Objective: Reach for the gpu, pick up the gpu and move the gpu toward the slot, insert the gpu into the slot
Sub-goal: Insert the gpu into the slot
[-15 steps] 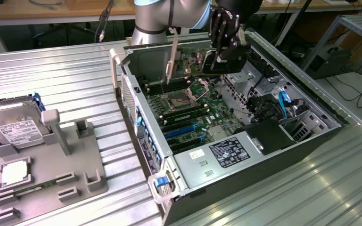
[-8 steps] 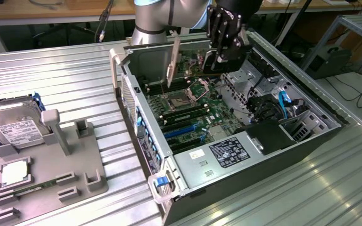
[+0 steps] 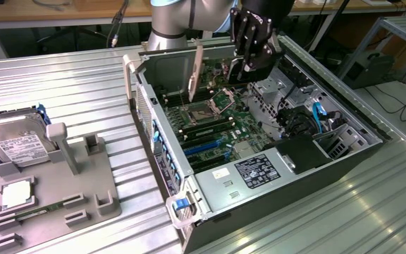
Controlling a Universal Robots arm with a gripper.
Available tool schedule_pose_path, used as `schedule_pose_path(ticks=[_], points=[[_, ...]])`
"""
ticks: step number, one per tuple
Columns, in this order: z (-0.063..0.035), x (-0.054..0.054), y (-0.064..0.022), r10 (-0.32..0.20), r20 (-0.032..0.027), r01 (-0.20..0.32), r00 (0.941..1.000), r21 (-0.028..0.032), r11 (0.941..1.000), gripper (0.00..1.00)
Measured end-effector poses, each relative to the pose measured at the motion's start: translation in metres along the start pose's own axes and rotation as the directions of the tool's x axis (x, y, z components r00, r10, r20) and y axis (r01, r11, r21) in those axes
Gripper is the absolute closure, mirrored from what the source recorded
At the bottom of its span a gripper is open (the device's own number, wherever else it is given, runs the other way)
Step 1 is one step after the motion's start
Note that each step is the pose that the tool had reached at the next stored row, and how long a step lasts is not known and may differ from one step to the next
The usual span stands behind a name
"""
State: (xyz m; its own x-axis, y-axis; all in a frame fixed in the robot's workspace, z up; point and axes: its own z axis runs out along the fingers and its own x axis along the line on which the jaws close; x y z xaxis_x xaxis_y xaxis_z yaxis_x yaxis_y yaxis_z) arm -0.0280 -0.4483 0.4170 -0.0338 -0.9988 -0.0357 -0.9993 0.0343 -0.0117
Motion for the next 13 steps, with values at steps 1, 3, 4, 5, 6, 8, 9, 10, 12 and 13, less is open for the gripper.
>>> schedule_pose_path(ticks=[1, 3, 4, 5, 6, 8, 9, 10, 12, 13], points=[[0.0006, 0.0, 0.0, -0.004, -0.0001, 0.004, 1.0, 0.001, 1.0, 0.72], [0.0021, 0.0, 0.0, -0.013, 0.0001, 0.013, 0.9999, 0.0027, 0.9999, 0.72], [0.0028, 0.0, 0.0001, -0.018, 0.0002, 0.018, 0.9998, 0.0039, 0.9998, 0.72], [0.0034, 0.0, 0.0001, -0.021, 0.0002, 0.021, 0.9998, 0.0042, 0.9998, 0.72], [0.0049, 0.0, 0.0001, -0.022, 0.0003, 0.022, 0.9998, 0.0042, 0.9997, 0.72], [0.0085, 0.0, 0.0006, -0.022, 0.0003, 0.022, 0.9998, 0.0043, 0.9997, 0.72], [0.0105, 0.0, 0.0006, -0.022, 0.0003, 0.022, 0.9998, 0.0044, 0.9997, 0.72], [0.0123, 0.0, 0.0006, -0.022, 0.0004, 0.022, 0.9998, 0.0043, 0.9997, 0.72], [0.0157, 0.001, 0.0007, -0.022, 0.0003, 0.022, 0.9997, 0.0043, 0.9997, 0.72], [0.0177, 0.001, 0.0007, -0.022, 0.0003, 0.022, 0.9997, 0.0044, 0.9997, 0.72]])
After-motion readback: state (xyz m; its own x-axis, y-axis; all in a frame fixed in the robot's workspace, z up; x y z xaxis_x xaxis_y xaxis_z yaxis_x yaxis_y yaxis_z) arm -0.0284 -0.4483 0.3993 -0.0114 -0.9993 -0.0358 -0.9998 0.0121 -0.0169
